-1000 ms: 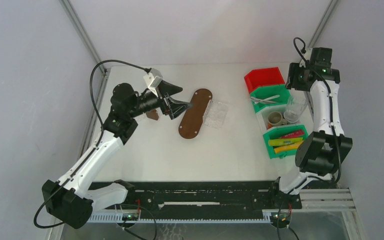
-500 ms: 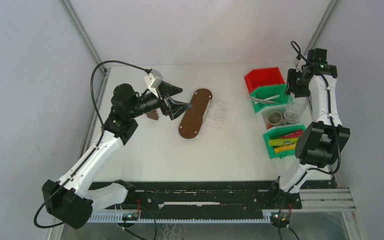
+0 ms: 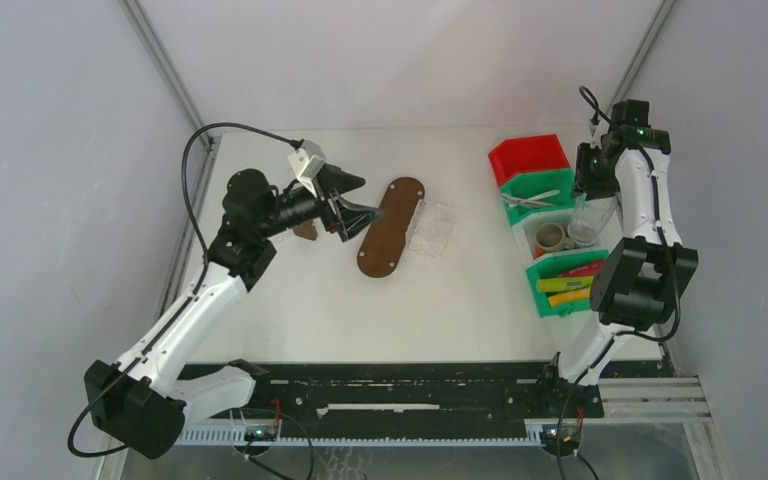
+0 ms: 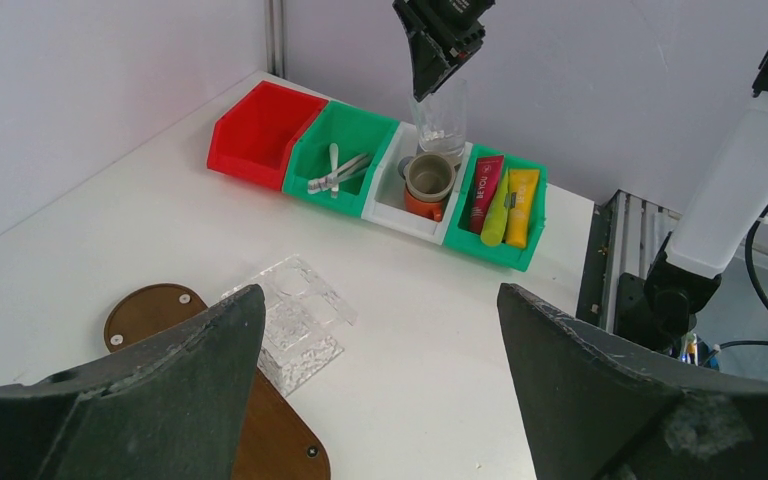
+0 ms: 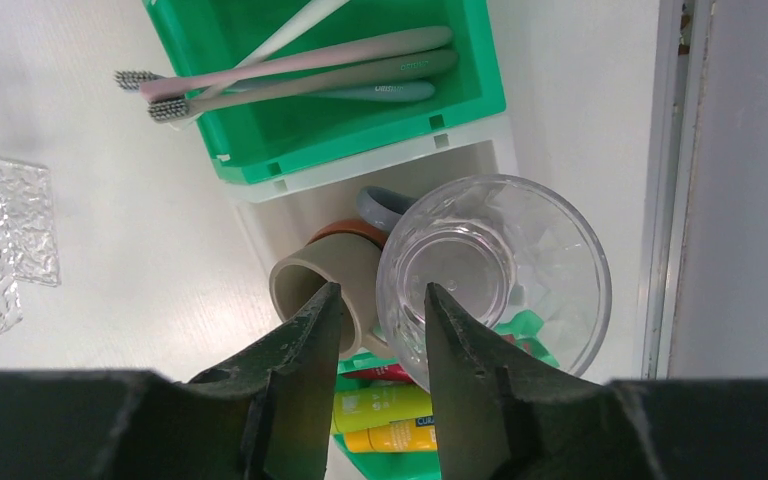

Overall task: Prepare toiletry sets of a toothbrush and toothpaste on the tray
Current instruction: Pick up the cup from the storage box.

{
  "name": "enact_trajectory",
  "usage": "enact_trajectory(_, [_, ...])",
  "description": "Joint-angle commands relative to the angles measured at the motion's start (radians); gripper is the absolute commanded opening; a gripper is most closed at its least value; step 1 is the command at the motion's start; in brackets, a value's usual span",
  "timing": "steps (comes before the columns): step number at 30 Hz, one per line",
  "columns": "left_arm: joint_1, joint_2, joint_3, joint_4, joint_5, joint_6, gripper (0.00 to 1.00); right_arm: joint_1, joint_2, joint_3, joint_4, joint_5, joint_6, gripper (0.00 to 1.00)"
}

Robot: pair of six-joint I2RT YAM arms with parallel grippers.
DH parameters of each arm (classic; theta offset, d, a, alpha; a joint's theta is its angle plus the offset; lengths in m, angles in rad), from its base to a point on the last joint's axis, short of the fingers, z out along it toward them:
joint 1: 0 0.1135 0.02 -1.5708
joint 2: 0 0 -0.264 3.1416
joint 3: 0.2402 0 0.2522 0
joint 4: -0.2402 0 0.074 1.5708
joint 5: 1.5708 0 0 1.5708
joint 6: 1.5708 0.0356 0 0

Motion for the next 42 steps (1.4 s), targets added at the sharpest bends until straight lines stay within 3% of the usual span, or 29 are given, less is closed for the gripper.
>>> enact_trajectory(1, [-0.003, -0.027, -0.029, 0.048, 0.009, 0.02, 0.9, 0.001, 0.013, -0.001, -0.007, 0.006, 0.003, 0.44])
enact_trajectory(15, [-0.003, -0.027, -0.036, 0.061, 0.008, 0.017, 0.9, 0.016, 0.036, -0.004, -0.017, 0.03, 0.003, 0.33])
enact_trajectory(22, [-0.002, -0.031, -0.043, 0.067, 0.007, 0.018, 0.9, 0.021, 0.027, -0.006, -0.019, 0.04, 0.003, 0.2])
enact_trajectory(28, [-0.003, -0.033, -0.045, 0.067, 0.007, 0.019, 0.9, 0.016, -0.008, 0.006, -0.011, 0.051, 0.004, 0.0])
enact_trajectory(42, [-0.004, -0.037, -0.047, 0.069, -0.001, 0.02, 0.9, 0.011, -0.153, 0.036, 0.043, 0.088, 0.006, 0.0])
